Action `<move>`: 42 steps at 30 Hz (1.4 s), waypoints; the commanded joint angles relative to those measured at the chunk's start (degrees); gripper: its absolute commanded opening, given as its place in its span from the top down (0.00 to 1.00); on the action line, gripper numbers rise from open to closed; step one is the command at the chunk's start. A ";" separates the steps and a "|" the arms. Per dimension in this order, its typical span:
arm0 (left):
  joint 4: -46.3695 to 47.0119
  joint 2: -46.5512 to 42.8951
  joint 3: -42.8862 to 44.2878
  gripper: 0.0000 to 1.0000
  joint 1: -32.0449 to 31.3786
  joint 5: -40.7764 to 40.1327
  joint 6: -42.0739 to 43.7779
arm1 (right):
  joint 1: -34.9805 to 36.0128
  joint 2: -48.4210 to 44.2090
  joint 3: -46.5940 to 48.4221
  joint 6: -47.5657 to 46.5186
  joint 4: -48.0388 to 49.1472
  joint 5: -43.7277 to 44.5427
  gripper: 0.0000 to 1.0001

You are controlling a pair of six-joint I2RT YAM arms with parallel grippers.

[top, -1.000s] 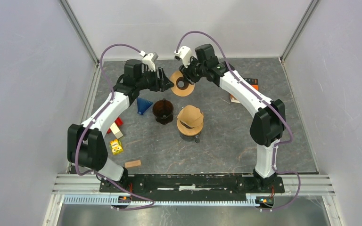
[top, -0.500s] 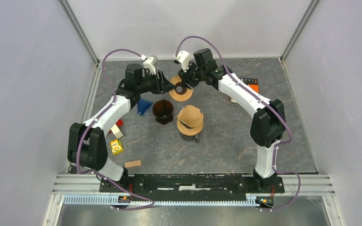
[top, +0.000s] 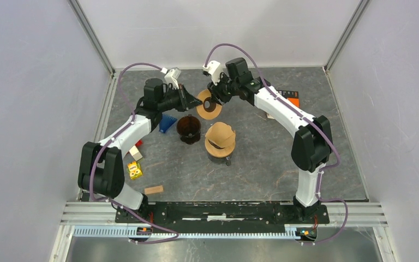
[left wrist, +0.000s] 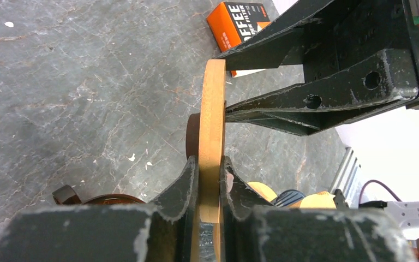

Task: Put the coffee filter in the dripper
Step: Pick up the dripper holder from the center of the board, then place the dripper holder onto the coffee server.

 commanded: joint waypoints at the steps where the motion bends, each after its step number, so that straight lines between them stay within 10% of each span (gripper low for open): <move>1: 6.41 -2.90 -2.90 0.98 1.50 1.66 -5.75 | 0.43 -3.80 0.50 1.39 3.71 -2.73 0.83; 17: 10.76 -13.68 -20.90 0.98 13.92 8.41 -23.99 | 0.47 -9.11 -2.20 -2.48 2.29 -8.42 0.42; 42: 15.68 -6.40 -23.81 0.87 17.66 8.75 -26.87 | 0.51 -12.22 -9.41 -3.81 3.82 -9.44 0.39</move>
